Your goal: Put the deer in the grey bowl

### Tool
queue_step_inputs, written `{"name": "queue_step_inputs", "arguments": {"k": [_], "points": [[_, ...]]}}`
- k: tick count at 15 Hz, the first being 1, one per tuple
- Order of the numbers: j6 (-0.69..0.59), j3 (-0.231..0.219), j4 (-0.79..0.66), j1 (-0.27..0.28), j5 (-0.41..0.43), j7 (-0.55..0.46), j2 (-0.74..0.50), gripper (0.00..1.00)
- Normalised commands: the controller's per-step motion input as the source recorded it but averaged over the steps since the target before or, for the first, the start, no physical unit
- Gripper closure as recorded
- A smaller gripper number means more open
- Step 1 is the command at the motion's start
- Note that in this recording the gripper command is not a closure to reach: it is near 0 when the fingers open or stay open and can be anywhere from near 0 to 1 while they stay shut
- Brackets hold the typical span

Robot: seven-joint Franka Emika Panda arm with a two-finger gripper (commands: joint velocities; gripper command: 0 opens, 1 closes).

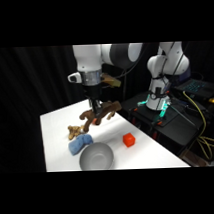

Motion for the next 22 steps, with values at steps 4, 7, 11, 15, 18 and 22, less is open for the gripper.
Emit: {"name": "queue_step_inputs", "arguments": {"k": [4,7,11,15,18,22], "points": [[-0.19,0.033,0.69,0.086,-0.019,0.04,0.47,0.52],[-0.16,0.042,0.49,0.08,0.067,-0.01,0.38,0.52],[0.02,0.049,0.27,0.048,0.124,-0.07,0.35,0.53],[0.05,0.038,0.24,0.009,0.155,-0.11,0.31,0.56],[-0.06,0.0,0.3,-0.007,0.127,-0.09,0.23,0.0],[-0.16,-0.017,0.23,-0.011,0.096,-0.09,0.01,0.0]]}}
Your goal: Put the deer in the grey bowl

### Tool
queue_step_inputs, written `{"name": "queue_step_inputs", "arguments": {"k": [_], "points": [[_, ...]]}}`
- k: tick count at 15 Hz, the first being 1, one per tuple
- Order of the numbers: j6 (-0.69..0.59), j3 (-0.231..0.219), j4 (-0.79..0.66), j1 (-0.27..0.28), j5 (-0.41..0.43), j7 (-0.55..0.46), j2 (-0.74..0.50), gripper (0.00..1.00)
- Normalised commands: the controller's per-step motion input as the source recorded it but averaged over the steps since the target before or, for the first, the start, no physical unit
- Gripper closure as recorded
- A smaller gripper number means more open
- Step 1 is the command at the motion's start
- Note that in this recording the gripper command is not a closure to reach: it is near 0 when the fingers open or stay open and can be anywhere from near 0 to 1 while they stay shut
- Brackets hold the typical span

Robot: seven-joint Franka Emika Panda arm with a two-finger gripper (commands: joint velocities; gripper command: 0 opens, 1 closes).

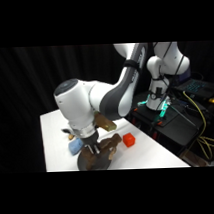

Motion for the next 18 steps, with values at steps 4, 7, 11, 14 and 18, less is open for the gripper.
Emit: {"name": "queue_step_inputs", "arguments": {"k": [4,7,11,14,18], "points": [[-0.21,-0.019,0.14,-0.018,0.073,-0.11,-0.08,0.0],[-0.25,-0.01,0.04,-0.031,0.087,-0.12,-0.23,0.0],[-0.35,-0.008,-0.04,-0.054,0.105,-0.13,-0.47,0.0],[-0.46,-0.017,-0.07,-0.045,0.083,-0.12,-0.61,0.0],[-0.41,-0.017,0.02,-0.029,0.052,-0.1,-0.44,0.0]]}}
